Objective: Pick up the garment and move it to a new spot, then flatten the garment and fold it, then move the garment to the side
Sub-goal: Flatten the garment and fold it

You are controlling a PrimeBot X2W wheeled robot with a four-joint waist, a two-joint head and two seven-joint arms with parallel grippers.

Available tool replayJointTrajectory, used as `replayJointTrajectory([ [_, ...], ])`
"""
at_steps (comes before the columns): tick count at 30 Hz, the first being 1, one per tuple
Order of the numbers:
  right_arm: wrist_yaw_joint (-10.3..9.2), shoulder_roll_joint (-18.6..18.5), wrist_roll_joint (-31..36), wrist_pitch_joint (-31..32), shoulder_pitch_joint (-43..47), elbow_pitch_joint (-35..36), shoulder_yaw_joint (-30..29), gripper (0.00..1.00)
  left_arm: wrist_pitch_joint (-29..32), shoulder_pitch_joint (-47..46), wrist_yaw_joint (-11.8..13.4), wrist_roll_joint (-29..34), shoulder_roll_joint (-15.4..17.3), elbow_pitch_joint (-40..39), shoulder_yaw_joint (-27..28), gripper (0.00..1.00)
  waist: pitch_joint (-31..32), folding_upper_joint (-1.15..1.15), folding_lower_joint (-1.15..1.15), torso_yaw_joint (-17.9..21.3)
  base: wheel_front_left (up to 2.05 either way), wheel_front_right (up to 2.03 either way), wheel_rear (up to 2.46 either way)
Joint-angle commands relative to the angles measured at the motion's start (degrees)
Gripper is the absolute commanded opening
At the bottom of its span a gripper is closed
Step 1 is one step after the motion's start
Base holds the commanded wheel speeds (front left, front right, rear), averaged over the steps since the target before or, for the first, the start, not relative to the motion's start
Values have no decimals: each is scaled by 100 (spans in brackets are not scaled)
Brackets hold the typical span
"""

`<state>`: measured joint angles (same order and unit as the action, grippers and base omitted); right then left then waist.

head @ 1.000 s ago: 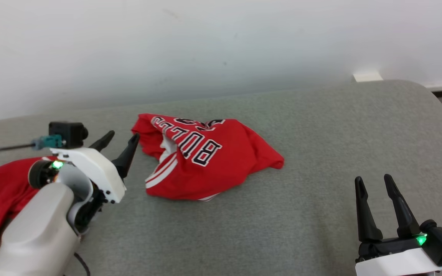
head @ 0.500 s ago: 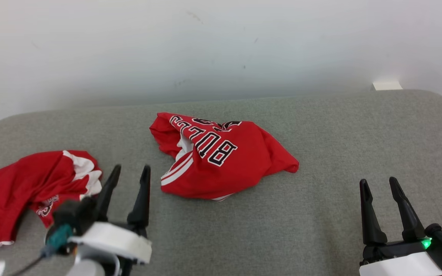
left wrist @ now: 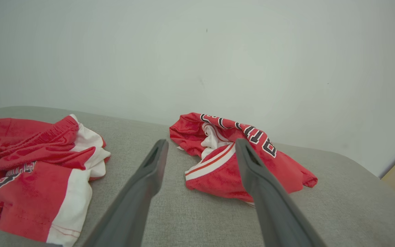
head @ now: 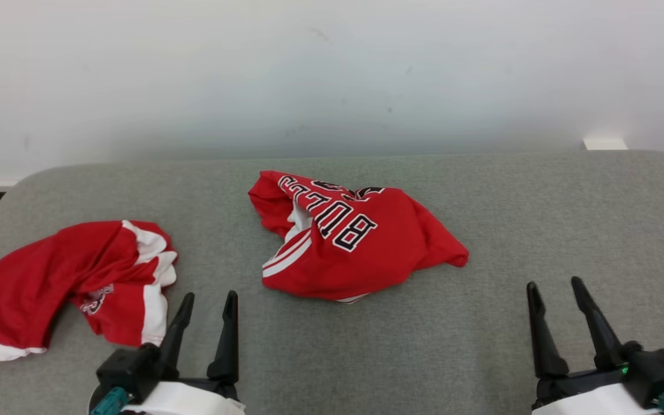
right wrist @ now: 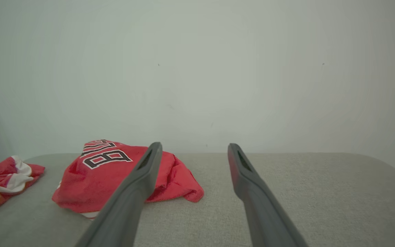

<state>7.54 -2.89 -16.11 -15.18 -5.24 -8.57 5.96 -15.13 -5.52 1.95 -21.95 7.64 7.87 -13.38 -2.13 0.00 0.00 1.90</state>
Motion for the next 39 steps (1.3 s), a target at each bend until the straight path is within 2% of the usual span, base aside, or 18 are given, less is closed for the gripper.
replayJointTrajectory([
  [1,-10,-187,203,6,-125,-200,112,100,-2,16,-62,84,-43,38,63,100,-50,0,0,-94,0,0,0],
  [6,-12,-664,328,183,-924,-1328,596,100,-3,-66,-305,264,-233,106,116,100,-299,0,0,-401,0,0,0],
  [13,-12,-1311,-58,858,-2361,-2835,1419,100,-2,-344,-500,318,-416,150,231,100,-763,0,0,-936,0,0,0],
  [22,-12,-1606,-725,1356,-3281,-4129,2382,100,-2,-513,-602,291,-465,237,272,100,-955,0,0,-1397,0,0,0],
  [27,-12,-1647,-1066,1236,-3500,-4608,2778,100,-2,-534,-550,114,-465,218,233,100,-912,0,0,-1520,0,0,0],
  [28,-12,-1655,-1106,1197,-3542,-4684,2842,62,-2,-527,-544,100,-467,218,226,100,-901,0,0,-1529,0,0,0],
  [30,-12,-1650,-1209,1133,-3615,-4803,2989,0,-2,-507,-520,108,-466,224,220,100,-881,0,0,-1532,0,0,0],
  [39,-12,-1762,-1474,498,-3846,-5161,3237,0,-2,-328,-495,134,-466,291,259,100,-625,0,0,-1199,0,0,0],
])
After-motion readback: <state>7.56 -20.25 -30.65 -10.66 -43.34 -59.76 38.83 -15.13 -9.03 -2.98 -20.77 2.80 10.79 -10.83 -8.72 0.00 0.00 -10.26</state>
